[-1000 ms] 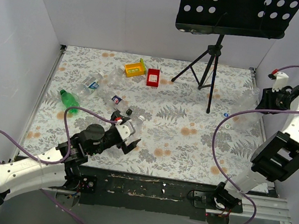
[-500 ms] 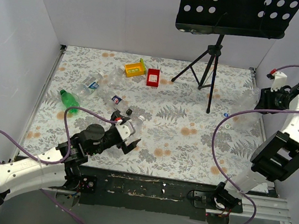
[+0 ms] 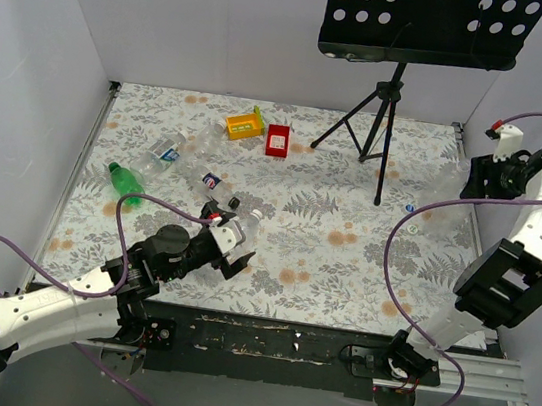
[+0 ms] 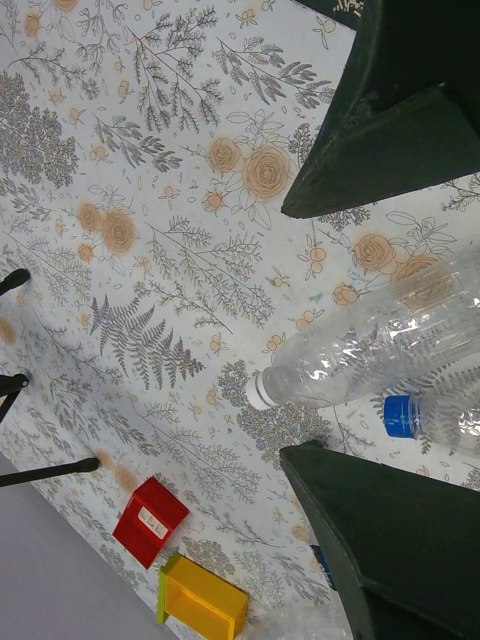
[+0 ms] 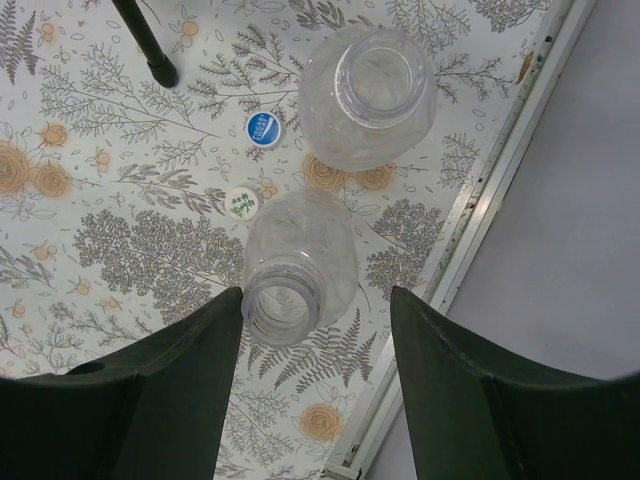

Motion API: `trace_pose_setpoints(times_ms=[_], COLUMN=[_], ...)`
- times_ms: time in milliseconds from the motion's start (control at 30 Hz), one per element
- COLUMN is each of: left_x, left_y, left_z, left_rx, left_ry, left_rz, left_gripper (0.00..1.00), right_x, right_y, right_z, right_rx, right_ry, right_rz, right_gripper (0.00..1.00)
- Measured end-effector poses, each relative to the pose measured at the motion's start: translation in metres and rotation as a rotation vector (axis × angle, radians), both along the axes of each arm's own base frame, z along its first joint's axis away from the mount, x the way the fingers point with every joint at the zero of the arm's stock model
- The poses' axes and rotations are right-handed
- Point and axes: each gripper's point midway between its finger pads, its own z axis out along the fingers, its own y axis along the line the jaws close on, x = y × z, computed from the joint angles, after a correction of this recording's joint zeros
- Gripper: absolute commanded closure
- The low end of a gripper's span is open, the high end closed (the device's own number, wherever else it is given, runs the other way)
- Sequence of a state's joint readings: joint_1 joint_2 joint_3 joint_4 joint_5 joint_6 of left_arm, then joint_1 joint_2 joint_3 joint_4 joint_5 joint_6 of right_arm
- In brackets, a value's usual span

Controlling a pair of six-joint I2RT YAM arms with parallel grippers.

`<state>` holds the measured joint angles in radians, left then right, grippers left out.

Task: Unscrew the bottle caps
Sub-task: Place the plastic bottle at the center of the board.

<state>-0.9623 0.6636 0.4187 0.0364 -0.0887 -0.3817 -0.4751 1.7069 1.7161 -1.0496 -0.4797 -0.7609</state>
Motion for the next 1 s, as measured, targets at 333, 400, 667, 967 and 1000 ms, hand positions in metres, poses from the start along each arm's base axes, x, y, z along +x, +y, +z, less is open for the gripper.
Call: trace_pose_setpoints(times_ms=[333,400,667,967,1000], left_x=[-0.001,-0.001,-0.001,-0.001,-0.001], left_y=[0.001,0.001,0.001,0.001,0.001], left_z=[0.003,0.003,0.004,0.005,0.004], left_rx=[-0.009,-0.010,-0.012,-0.018,-0.019], left_ry=[-0.007,-0.006,-0.008,-0.003,-0.002], left_rz=[0.000,0.000,0.000,0.002,0.003], left_gripper=[0.02,0.02,0.02,0.02,0.02], right_x=[0.005,0.004,-0.008,-0.030,-0.032], right_y=[-0.004,-0.004,-0.002,0.005,0.006], right_z=[0.023,0.027,0.058,0.104,0.108], right_rx=[-0.033,-0.042,-0.099,-0.150,-0.152], right_ry=[-0.054,-0.062,-0.134,-0.250,-0.260], right_rz=[-0.005,-0.007,-0.020,-0.046,-0.049], right_gripper=[0.22,0.21,0.17,0.14,0.14])
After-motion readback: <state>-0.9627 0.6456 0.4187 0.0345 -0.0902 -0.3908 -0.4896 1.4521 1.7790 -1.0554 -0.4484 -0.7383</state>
